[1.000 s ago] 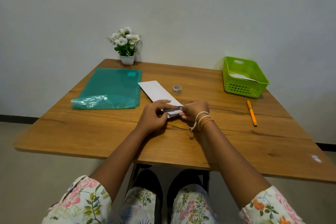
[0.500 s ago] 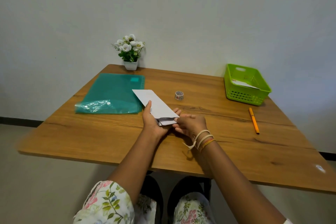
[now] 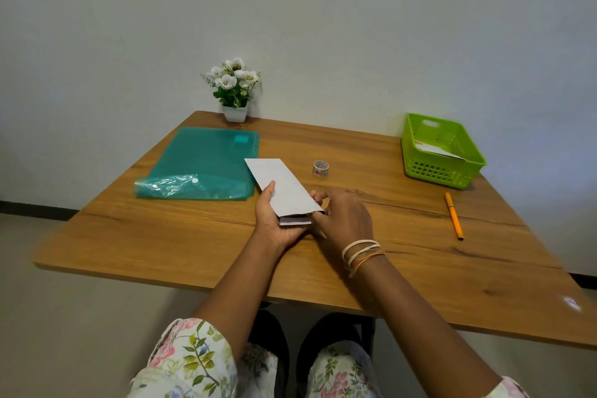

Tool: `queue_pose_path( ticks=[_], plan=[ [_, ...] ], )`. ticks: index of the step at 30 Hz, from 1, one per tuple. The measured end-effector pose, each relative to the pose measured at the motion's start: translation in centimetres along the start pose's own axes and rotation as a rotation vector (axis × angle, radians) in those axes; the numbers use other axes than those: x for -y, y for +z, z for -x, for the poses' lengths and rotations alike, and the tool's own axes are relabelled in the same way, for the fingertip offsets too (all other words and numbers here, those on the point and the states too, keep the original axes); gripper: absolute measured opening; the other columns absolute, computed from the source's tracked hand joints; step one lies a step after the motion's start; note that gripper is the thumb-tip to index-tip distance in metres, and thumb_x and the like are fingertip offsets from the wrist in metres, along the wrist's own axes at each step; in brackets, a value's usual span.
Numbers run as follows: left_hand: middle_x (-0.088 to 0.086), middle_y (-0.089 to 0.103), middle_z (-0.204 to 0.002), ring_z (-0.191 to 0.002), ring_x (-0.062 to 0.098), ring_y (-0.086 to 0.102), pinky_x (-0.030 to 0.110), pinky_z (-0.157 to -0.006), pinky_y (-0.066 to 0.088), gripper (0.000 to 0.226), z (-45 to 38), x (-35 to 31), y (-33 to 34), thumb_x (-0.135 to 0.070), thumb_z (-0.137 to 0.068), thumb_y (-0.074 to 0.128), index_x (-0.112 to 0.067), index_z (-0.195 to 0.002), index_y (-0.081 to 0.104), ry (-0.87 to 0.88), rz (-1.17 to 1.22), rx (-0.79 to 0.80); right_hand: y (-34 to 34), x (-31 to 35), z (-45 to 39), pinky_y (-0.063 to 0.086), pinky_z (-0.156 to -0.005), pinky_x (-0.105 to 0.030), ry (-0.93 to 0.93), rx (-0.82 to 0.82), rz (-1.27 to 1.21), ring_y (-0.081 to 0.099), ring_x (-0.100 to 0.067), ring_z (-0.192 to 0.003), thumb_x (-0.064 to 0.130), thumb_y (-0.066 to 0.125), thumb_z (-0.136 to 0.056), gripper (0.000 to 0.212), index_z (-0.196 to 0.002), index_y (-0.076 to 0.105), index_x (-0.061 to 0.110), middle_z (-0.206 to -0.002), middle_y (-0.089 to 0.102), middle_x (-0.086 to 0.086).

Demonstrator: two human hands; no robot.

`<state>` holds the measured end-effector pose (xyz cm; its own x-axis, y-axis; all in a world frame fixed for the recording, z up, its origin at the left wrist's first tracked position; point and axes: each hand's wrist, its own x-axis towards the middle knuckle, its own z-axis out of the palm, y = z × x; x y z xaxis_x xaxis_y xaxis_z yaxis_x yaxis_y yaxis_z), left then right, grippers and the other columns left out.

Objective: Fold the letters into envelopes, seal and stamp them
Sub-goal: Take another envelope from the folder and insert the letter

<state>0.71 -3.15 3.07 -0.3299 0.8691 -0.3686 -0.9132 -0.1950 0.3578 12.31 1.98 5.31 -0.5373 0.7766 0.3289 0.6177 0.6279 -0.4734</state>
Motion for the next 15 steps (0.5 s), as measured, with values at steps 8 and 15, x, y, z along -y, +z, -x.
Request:
queue_pose_path(
  ticks=[8, 15],
  plan=[
    [0.029, 0.07, -0.09, -0.091, 0.04, 0.063, 0.05, -0.088, 0.048, 0.056, 0.4, 0.4, 0.3, -0.05, -0.089, 0.053, -0.004, -0.121, 0.049, 0.0, -0.016, 0.021, 0.9, -0.2, 0.1, 0.051, -0.053, -0.031, -0.118, -0.079, -0.001, 0.058, -0.015, -0.07, 0.02, 0.065, -0.074, 0.023, -0.09, 0.051, 0.026, -0.082, 0.062, 0.007],
    [0.032, 0.067, -0.099, -0.1, 0.045, 0.062, 0.055, -0.094, 0.048, 0.062, 0.0, 0.2, 0.3, -0.056, -0.088, 0.053, -0.004, -0.121, 0.048, 0.004, 0.023, 0.028, -0.1, -1.3, 3.2, 0.039, -0.049, -0.015, -0.38, -0.123, -0.082, 0.048, -0.004, -0.055, 0.024, 0.066, -0.077, 0.011, -0.087, 0.061, 0.023, -0.084, 0.07, 0.005]
  ],
)
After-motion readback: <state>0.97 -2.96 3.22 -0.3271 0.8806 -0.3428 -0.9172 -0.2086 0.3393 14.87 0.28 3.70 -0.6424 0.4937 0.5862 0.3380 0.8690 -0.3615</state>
